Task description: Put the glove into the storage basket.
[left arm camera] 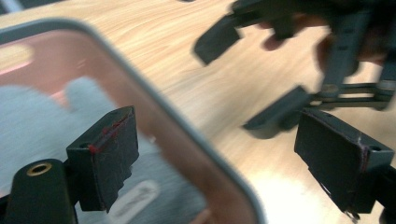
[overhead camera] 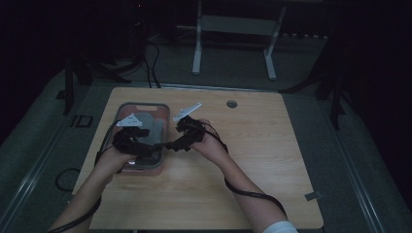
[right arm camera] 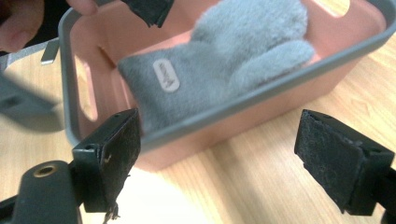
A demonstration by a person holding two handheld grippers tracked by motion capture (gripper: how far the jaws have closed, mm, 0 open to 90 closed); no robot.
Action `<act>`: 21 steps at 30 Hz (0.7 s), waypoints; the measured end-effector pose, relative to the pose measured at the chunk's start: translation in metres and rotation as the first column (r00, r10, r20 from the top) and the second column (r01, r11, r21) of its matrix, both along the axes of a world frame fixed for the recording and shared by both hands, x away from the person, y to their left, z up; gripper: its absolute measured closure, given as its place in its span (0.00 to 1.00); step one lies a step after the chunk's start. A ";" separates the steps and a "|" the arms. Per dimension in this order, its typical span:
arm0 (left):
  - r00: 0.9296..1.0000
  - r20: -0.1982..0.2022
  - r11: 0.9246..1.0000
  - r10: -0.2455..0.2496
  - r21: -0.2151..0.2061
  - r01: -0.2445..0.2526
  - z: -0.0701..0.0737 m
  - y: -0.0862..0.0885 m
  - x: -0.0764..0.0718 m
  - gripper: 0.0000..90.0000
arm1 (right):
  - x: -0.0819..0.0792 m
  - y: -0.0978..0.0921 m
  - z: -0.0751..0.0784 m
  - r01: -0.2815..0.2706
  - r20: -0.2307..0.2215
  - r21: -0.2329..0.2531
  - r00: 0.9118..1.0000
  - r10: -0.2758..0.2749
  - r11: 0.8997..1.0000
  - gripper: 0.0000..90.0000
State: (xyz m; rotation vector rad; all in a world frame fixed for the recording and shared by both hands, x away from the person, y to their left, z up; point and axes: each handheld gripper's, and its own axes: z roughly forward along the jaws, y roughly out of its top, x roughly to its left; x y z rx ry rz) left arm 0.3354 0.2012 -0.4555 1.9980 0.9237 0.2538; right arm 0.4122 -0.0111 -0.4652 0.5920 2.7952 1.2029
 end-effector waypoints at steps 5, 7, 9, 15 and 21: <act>0.997 0.015 0.997 -0.071 -0.023 0.072 0.000 -0.017 -0.014 0.16 | -0.005 -0.012 -0.004 -0.006 0.006 -0.009 1.000 0.006 1.000 0.16; 0.995 0.012 0.994 -0.098 -0.044 0.098 -0.003 -0.022 -0.019 0.16 | -0.007 -0.017 -0.006 -0.003 0.011 -0.016 1.000 0.003 1.000 0.16; 0.992 0.017 0.991 -0.125 -0.056 0.125 -0.006 -0.028 -0.023 0.16 | -0.008 -0.022 -0.009 -0.001 0.016 -0.021 1.000 0.001 1.000 0.16; 0.984 0.031 0.983 -0.174 -0.049 0.176 -0.016 -0.042 -0.033 0.16 | -0.011 -0.037 -0.019 -0.005 0.018 -0.023 1.000 0.005 1.000 0.16; 0.976 0.028 0.975 -0.216 -0.053 0.217 -0.030 -0.053 -0.042 0.16 | -0.015 -0.054 -0.032 -0.007 0.005 -0.024 1.000 0.007 1.000 0.16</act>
